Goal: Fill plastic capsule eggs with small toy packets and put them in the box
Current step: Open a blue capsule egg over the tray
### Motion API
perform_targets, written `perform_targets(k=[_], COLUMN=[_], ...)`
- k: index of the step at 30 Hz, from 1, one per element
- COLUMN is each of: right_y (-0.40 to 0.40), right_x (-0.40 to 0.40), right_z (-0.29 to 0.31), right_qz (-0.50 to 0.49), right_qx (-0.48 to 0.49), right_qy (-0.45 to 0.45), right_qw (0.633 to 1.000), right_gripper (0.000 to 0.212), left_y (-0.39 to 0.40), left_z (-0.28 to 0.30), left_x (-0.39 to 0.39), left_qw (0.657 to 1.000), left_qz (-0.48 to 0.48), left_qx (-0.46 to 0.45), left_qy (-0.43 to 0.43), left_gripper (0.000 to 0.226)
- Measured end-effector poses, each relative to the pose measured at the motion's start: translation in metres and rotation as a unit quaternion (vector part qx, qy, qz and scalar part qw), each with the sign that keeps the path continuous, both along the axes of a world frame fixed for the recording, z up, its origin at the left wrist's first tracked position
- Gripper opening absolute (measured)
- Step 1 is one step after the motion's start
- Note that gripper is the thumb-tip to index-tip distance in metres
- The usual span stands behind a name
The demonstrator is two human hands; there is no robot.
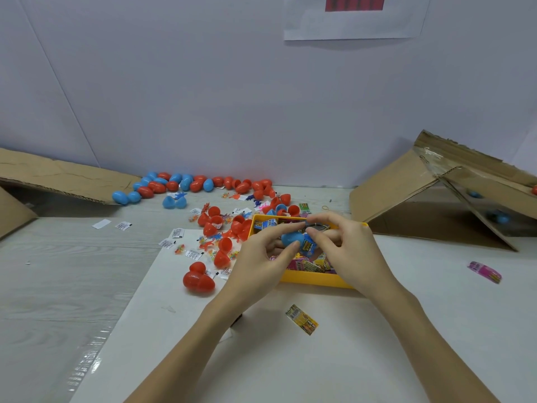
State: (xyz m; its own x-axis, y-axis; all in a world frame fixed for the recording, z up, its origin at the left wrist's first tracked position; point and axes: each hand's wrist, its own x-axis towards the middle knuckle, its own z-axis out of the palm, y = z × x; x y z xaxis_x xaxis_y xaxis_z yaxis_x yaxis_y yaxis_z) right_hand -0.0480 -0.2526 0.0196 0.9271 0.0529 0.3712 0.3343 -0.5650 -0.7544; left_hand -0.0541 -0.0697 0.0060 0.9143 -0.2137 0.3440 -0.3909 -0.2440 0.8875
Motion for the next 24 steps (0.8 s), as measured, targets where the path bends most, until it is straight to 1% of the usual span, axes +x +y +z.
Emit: perform_targets(k=[3, 6, 8, 10, 13, 15, 18, 22, 24], right_y=[0.002, 0.004, 0.006, 0.006, 0.009, 0.011, 0.015, 0.018, 0.018], right_x=[-0.001, -0.002, -0.002, -0.002, -0.004, -0.004, -0.005, -0.006, -0.007], right_z=[0.000, 0.001, 0.001, 0.002, 0.002, 0.001, 0.000, -0.001, -0.001], right_qz=[-0.011, -0.005, 0.012, 0.027, 0.042, 0.040, 0.032, 0.016, 0.012], right_qx=[0.001, 0.036, 0.093, 0.166, 0.292, 0.332, 0.347, 0.318, 0.315], right_qy=[-0.008, 0.005, 0.038, 0.079, 0.128, 0.140, 0.130, 0.085, 0.080], right_qw=[1.000, 0.999, 0.995, 0.983, 0.947, 0.932, 0.928, 0.944, 0.946], right_gripper=[0.026, 0.029, 0.033, 0.035, 0.038, 0.040, 0.038, 0.035, 0.034], left_y=[-0.001, -0.001, -0.001, 0.001, 0.002, 0.002, 0.002, 0.002, 0.003], left_z=[0.000, 0.000, 0.000, 0.000, 0.000, 0.001, 0.002, 0.001, 0.001], left_x=[0.001, 0.001, 0.001, 0.002, 0.003, 0.003, 0.004, 0.004, 0.003], left_qw=[1.000, 1.000, 0.999, 0.997, 0.997, 0.996, 0.996, 0.995, 0.995], left_qz=[-0.009, -0.009, -0.003, -0.001, 0.001, 0.002, 0.021, 0.044, 0.052], left_qx=[-0.003, -0.016, -0.043, -0.072, -0.079, -0.084, -0.081, -0.064, -0.052], left_qy=[-0.007, -0.020, -0.020, -0.017, -0.025, -0.033, -0.043, -0.058, -0.073], left_gripper=[0.038, 0.049, 0.051, 0.045, 0.036, 0.034, 0.033, 0.033, 0.034])
